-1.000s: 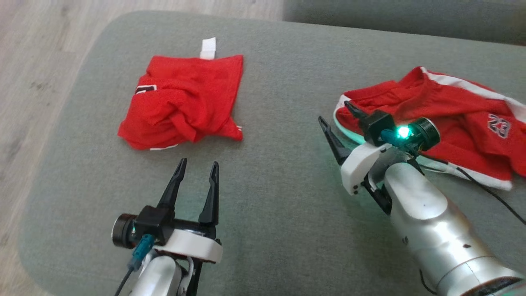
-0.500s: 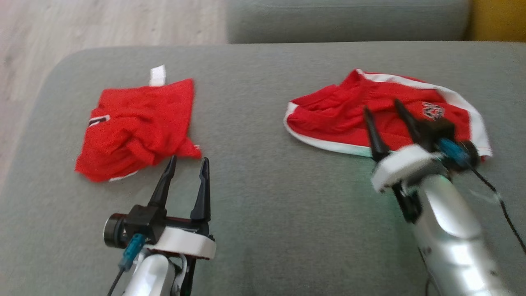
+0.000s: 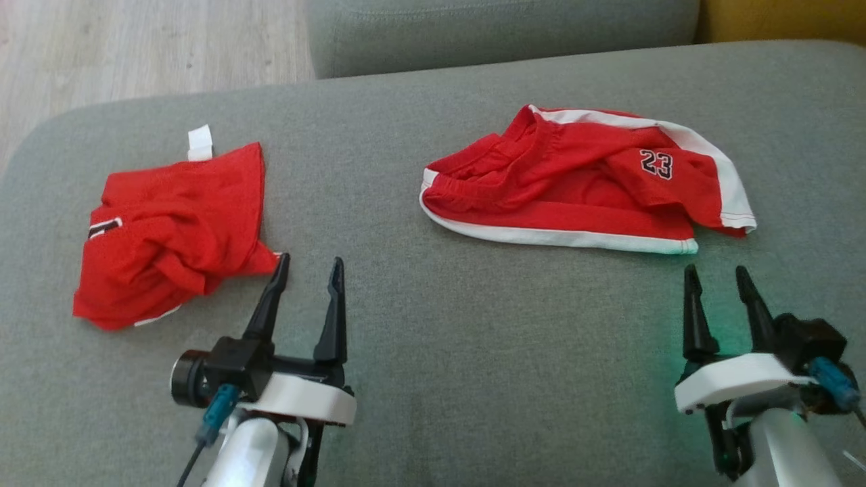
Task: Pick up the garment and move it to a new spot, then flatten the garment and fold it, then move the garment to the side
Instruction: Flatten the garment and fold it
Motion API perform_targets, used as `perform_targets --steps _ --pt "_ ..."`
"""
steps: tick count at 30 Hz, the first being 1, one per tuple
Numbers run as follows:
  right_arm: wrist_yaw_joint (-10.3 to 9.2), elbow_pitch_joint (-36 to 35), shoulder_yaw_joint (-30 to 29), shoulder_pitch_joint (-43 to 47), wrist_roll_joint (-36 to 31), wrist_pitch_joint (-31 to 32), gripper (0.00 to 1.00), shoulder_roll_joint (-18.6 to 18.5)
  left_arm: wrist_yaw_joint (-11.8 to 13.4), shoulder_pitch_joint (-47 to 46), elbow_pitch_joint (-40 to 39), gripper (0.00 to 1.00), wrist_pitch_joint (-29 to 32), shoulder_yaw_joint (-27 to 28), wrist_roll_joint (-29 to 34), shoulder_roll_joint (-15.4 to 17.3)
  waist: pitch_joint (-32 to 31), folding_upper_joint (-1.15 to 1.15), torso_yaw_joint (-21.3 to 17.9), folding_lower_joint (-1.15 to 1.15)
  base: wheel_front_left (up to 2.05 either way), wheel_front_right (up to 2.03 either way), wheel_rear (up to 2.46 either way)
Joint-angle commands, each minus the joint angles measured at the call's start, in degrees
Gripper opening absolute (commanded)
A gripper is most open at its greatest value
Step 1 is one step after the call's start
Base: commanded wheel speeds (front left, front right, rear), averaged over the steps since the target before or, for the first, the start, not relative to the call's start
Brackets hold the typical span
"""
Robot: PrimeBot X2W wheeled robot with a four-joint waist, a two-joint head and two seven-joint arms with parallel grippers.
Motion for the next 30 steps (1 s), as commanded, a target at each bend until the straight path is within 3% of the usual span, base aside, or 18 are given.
perform_targets --steps 1,10,24,25,27,30 --pt "-0.04 -1.83 1.24 -2.42 0.69 -0.6 1.0 0.32 -0.12 -1.68 -1.89 1.0 -0.55 1.01 0.43 0.05 0.73 0.0 0.26 0.0 0.0 0.0 0.0" --pt "-0.04 9.06 -4.06 -9.04 -1.01 1.86 1.0 0.32 -0.57 -2.96 -1.1 1.0 -0.55 0.57 0.96 0.04 3.37 0.0 2.98 0.0 0.0 0.0 0.0" --pt "-0.04 24.73 -9.3 -19.26 -6.12 -0.21 0.97 0.32 -0.87 -3.86 -0.9 1.0 -0.55 0.26 1.53 0.04 5.9 0.0 5.03 0.0 0.0 0.0 0.0" --pt "-0.04 25.58 -9.21 -19.67 -6.36 -0.25 0.91 0.32 -0.9 -3.93 -0.85 1.0 -0.55 0.29 1.57 0.04 5.94 0.0 5.07 0.0 0.0 0.0 0.0" --pt "-0.04 27.17 -8.95 -20.33 -6.88 -0.32 0.0 0.32 -0.94 -4.02 -0.69 1.0 -0.55 0.49 1.65 0.04 5.82 0.0 4.98 0.0 0.0 0.0 0.0" --pt "-0.04 28.18 -8.78 -20.66 -7.44 -0.41 0.0 0.32 -0.92 -3.96 -0.51 1.0 -0.55 0.82 1.74 0.04 5.54 0.0 4.68 0.0 0.0 0.0 0.0"
